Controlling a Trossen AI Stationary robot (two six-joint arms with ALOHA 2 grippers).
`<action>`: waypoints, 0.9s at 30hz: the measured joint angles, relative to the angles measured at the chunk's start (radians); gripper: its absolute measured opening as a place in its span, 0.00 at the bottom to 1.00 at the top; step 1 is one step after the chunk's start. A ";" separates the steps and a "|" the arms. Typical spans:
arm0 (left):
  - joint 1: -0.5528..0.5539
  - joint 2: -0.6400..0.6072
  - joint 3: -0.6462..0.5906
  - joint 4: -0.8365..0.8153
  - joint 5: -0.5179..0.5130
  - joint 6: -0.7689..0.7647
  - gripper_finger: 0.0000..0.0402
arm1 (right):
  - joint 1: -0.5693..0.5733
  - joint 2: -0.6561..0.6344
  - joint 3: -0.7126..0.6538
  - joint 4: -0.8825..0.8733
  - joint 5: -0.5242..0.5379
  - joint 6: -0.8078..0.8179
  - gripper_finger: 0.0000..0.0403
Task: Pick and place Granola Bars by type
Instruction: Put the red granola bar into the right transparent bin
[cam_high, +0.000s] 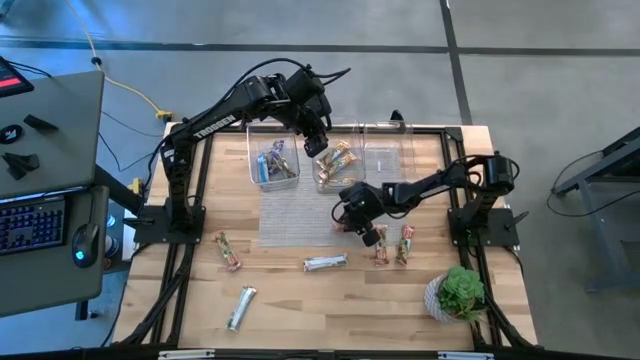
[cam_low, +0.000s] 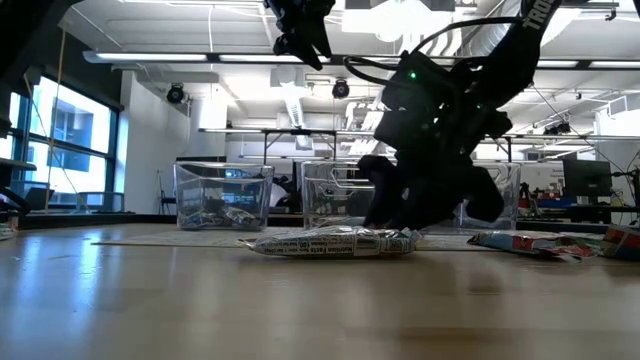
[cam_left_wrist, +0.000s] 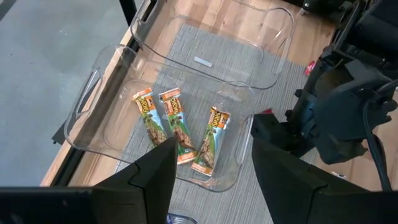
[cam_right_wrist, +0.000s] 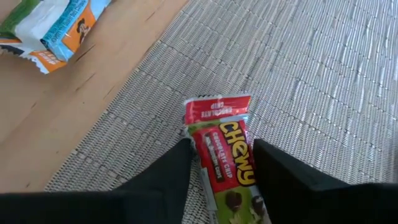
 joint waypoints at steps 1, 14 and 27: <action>0.000 0.000 0.000 0.000 0.000 0.000 0.50 | 0.002 0.000 0.000 0.004 0.004 0.000 0.36; 0.000 0.000 0.000 -0.004 0.000 0.000 0.50 | 0.122 -0.263 -0.003 -0.127 0.306 0.040 0.32; 0.000 0.000 0.000 -0.004 -0.001 0.000 0.50 | 0.078 -0.669 -0.002 -0.242 0.341 0.233 0.30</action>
